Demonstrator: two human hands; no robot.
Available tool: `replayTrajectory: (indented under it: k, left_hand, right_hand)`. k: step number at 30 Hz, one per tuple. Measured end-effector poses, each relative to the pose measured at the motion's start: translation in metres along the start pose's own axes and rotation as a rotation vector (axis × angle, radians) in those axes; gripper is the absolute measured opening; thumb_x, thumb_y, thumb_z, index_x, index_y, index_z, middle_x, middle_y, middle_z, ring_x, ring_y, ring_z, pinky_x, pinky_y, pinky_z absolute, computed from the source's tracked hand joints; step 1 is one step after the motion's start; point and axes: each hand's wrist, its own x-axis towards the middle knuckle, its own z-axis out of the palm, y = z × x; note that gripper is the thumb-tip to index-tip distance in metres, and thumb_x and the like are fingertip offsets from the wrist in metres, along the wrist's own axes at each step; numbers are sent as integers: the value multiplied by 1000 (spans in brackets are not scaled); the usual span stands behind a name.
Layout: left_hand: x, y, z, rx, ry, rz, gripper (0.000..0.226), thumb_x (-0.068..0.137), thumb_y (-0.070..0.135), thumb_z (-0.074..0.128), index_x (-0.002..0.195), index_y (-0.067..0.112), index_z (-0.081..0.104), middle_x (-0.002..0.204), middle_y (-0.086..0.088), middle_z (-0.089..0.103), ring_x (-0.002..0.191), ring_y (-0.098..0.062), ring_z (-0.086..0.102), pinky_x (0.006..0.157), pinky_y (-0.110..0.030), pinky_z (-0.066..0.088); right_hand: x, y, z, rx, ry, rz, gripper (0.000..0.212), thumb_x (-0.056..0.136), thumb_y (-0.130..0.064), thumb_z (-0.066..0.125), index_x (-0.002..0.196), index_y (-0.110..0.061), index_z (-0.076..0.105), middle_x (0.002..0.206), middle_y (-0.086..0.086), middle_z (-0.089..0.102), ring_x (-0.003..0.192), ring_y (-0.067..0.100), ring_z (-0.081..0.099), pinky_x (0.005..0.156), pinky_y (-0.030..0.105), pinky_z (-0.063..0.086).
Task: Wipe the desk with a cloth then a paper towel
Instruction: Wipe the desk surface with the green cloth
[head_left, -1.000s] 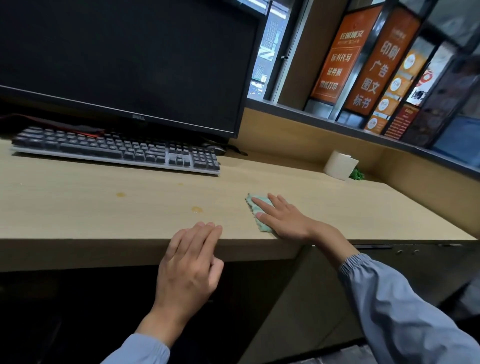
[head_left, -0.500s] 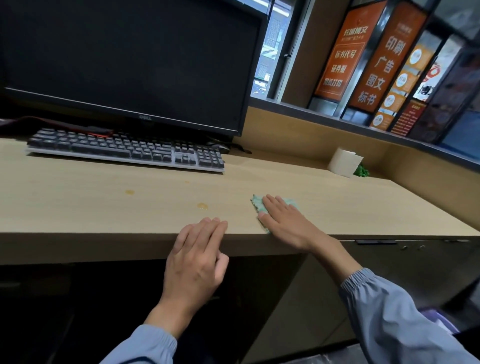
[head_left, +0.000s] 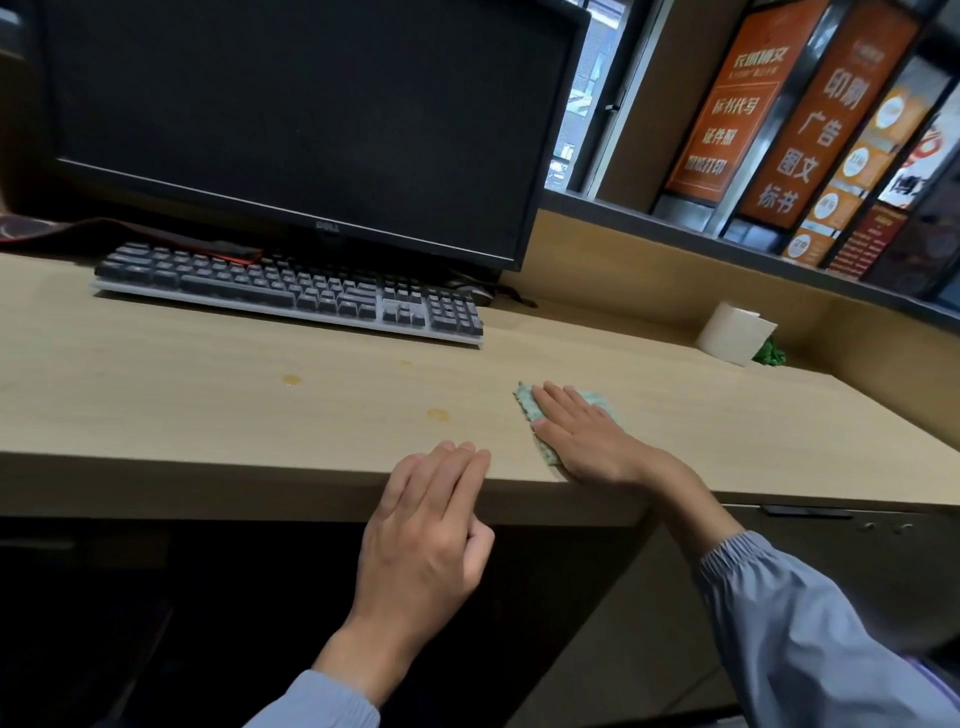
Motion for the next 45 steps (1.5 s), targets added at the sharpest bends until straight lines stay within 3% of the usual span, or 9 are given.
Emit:
replayTrajectory:
  k: [4, 9, 17, 22, 26, 31, 35, 39, 45]
  left_hand:
    - [0, -3, -4, -5, -11, 21, 52, 90, 15, 53, 140, 8, 64, 140, -7, 65, 136, -25, 58, 125, -36, 26]
    - [1, -18, -14, 42, 12, 107, 47, 91, 13, 54, 136, 10, 68, 137, -7, 67, 132, -25, 61, 119, -38, 35]
    - [-11, -53, -26, 234, 175, -34, 42, 83, 14, 61, 123, 6, 72, 126, -13, 67, 126, -29, 55, 119, -40, 26]
    - [-16, -68, -18, 283, 186, 12, 45, 91, 18, 51, 133, 7, 62, 133, -12, 64, 129, -29, 55, 116, -42, 30]
    - [-17, -75, -6, 295, 247, 48, 50, 87, 20, 57, 136, 9, 58, 137, -7, 56, 129, -28, 54, 115, -42, 31]
    - [-15, -78, 4, 309, 311, 79, 51, 83, 22, 58, 132, 9, 59, 134, -7, 56, 124, -28, 55, 112, -41, 33]
    - [-12, -79, 4, 322, 314, 83, 51, 81, 22, 57, 131, 9, 59, 133, -6, 56, 123, -28, 55, 111, -40, 33]
    - [-9, -76, 4, 309, 327, 57, 50, 81, 22, 56, 130, 11, 60, 132, -5, 56, 123, -27, 55, 112, -39, 33]
    - [-6, -71, -8, 253, 323, 21, 35, 86, 18, 58, 121, 16, 63, 125, 0, 61, 118, -23, 59, 108, -37, 32]
  right_hand:
    - [22, -4, -6, 24, -12, -18, 60, 111, -45, 15, 163, -27, -6, 171, -5, -11, 156, 16, -12, 124, 42, -4]
    - [52, -6, -15, 10, -16, -15, 60, 110, -44, 15, 164, -26, -4, 172, -3, -9, 157, 19, -9, 126, 48, 0]
    - [113, -3, -27, 6, -52, 31, 60, 108, -48, 13, 163, -32, -3, 172, -6, -8, 157, 17, -7, 124, 54, -1]
    - [145, -1, -33, 7, -46, 40, 58, 109, -44, 15, 164, -30, 0, 172, -4, -6, 158, 19, -5, 124, 56, 1]
    - [166, 1, -39, 14, -41, 46, 58, 110, -43, 15, 164, -28, 2, 172, -3, -4, 158, 19, -4, 124, 57, 3]
    - [205, 16, -42, 17, -47, 56, 79, 95, -62, 8, 164, -24, 9, 172, 0, 0, 158, 24, -2, 123, 58, 8]
    - [240, 28, -42, -11, -60, 79, 84, 91, -62, 9, 163, -20, 13, 172, 5, 1, 158, 26, -1, 125, 55, 8]
    - [231, 11, -51, -13, -48, 70, 58, 111, -38, 16, 164, -15, 6, 172, 8, -1, 158, 25, -3, 126, 43, 2]
    - [239, 24, -55, 32, -46, 95, 60, 109, -50, 16, 164, -29, 6, 172, -1, -3, 158, 22, -4, 125, 46, 0]
